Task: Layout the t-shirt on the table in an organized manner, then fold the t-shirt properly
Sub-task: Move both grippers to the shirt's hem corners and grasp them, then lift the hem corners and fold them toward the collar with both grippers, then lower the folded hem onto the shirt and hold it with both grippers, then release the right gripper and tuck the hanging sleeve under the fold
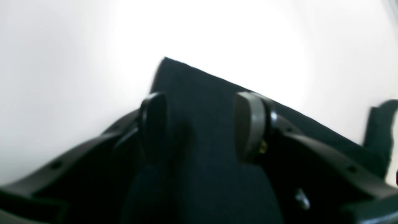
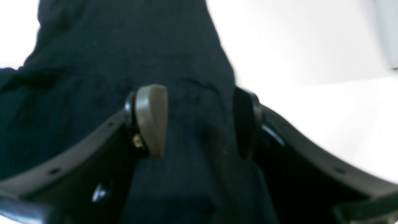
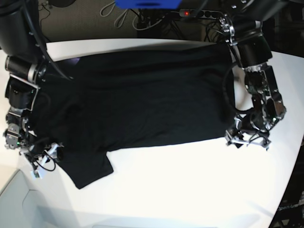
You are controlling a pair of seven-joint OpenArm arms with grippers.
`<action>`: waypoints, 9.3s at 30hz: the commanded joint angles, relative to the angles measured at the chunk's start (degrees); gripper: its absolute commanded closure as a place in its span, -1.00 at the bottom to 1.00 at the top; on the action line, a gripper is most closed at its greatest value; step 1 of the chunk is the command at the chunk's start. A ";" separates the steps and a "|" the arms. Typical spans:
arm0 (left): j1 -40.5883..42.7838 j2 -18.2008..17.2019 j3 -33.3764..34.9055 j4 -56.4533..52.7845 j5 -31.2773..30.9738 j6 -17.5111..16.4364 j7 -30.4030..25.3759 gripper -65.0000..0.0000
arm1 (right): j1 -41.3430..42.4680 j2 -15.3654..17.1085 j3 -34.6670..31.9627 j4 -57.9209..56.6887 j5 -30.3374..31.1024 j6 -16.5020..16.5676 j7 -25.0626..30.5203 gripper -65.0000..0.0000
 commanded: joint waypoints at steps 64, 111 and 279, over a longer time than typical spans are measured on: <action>-6.72 -4.95 11.56 -25.16 -0.36 -0.54 -18.06 1.00 | -2.60 -2.07 4.28 -14.10 1.25 -13.33 20.94 1.00; -1.97 -6.88 11.21 3.42 -10.47 -0.63 -11.47 0.99 | -24.93 -14.38 23.27 33.20 2.92 -5.94 15.31 1.00; 19.04 -8.81 0.83 4.82 -22.07 -0.71 -7.77 1.00 | -25.90 -21.33 15.89 50.78 1.34 -0.10 -4.64 -0.22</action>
